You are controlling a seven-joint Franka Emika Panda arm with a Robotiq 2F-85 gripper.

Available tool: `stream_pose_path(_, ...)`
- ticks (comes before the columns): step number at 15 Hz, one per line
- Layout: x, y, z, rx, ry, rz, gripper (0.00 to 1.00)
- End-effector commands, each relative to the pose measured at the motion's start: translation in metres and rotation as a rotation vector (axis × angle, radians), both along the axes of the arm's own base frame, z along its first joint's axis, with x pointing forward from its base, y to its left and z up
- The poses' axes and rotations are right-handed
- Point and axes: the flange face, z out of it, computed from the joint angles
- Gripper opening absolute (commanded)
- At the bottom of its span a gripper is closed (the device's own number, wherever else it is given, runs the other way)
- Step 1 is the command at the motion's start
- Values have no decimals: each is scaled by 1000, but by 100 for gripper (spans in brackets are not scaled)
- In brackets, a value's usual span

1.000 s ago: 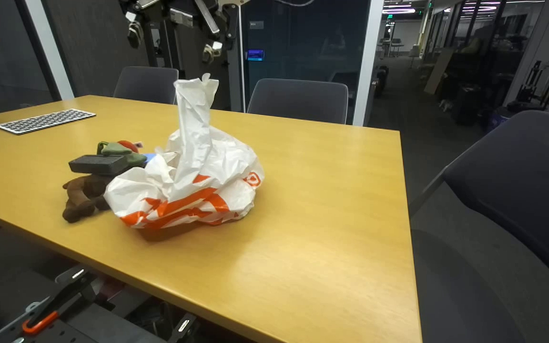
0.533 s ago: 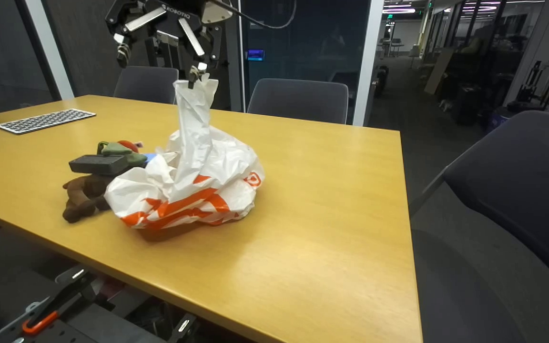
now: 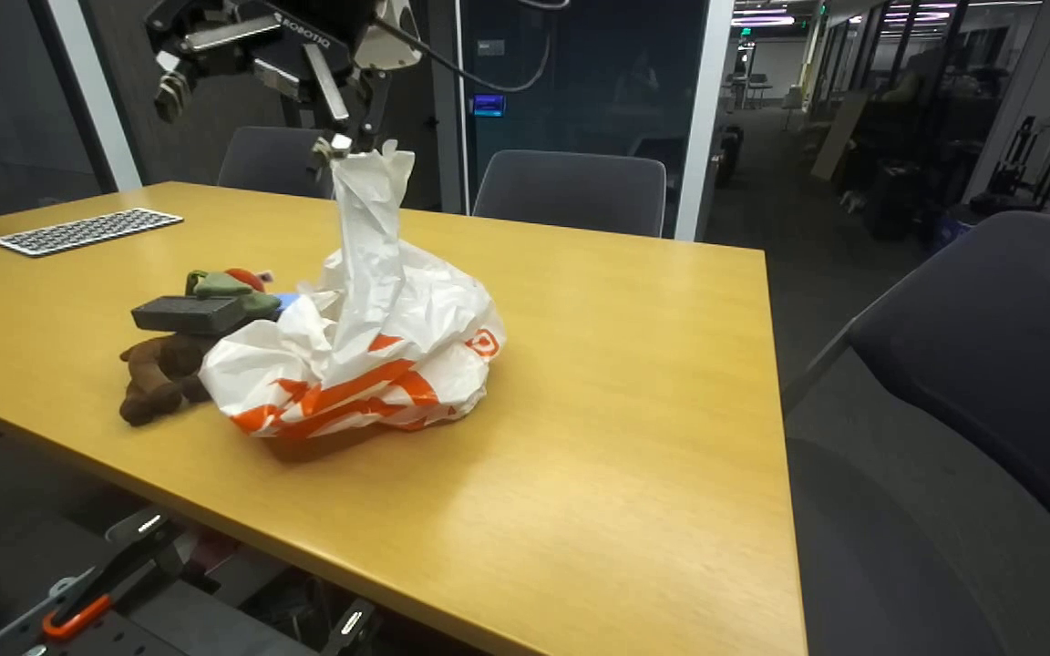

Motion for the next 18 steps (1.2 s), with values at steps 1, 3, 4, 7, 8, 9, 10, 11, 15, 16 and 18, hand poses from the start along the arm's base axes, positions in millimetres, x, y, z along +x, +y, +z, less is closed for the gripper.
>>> stream_pose_path(1,-25,9,-26,130,73,112,100)
stream_pose_path(3,-27,15,-52,201,73,152,100)
stream_pose_path(4,-25,19,-62,197,39,157,100)
stream_pose_path(7,-12,28,-72,190,-70,111,100)
stream_pose_path(8,-6,28,-69,204,-95,83,100)
stream_pose_path(9,0,27,-66,220,-154,95,100)
stream_pose_path(10,6,25,-67,219,-194,114,100)
stream_pose_path(11,11,20,-72,214,-211,114,100)
stream_pose_path(15,10,5,-81,258,-186,53,100)
stream_pose_path(16,9,2,-83,272,-192,54,100)
stream_pose_path(18,10,-4,-90,299,-170,37,100)
